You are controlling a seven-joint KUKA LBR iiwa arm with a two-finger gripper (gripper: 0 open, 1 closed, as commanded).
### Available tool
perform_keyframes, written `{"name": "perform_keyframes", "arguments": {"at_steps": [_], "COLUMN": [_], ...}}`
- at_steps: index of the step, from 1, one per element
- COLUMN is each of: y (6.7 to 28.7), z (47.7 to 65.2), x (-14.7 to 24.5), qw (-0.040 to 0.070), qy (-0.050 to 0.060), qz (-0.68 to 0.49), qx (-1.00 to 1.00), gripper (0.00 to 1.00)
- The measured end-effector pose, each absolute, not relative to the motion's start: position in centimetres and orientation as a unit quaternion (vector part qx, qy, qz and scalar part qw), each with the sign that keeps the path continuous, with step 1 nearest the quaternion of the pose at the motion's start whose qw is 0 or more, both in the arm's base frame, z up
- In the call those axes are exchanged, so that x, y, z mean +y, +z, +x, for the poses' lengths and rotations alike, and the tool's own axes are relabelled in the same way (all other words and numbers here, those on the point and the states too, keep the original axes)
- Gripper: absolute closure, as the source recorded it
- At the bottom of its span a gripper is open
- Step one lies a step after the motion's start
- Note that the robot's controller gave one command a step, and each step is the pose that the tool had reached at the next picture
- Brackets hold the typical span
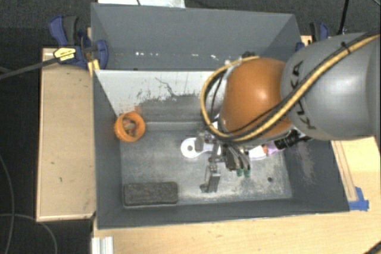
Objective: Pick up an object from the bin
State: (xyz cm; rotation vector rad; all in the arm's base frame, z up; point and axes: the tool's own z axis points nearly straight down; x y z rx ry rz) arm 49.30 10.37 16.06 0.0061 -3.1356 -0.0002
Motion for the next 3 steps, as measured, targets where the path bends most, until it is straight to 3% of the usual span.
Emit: {"name": "perform_keyframes", "arguments": {"at_steps": [1, 2, 3], "y": [16.5, 12.6, 10.9], "z": [49.5, 51.4, 54.9], "x": [10.3, 7.2, 4.5], "qw": [-0.001, -0.006, 0.006], "qy": [-0.001, -0.002, 0.001], "qz": [0.000, 0.005, -0.023], "qx": [-1.000, -1.000, -1.000], "gripper": [0.00, 0.00, 0.00]}}
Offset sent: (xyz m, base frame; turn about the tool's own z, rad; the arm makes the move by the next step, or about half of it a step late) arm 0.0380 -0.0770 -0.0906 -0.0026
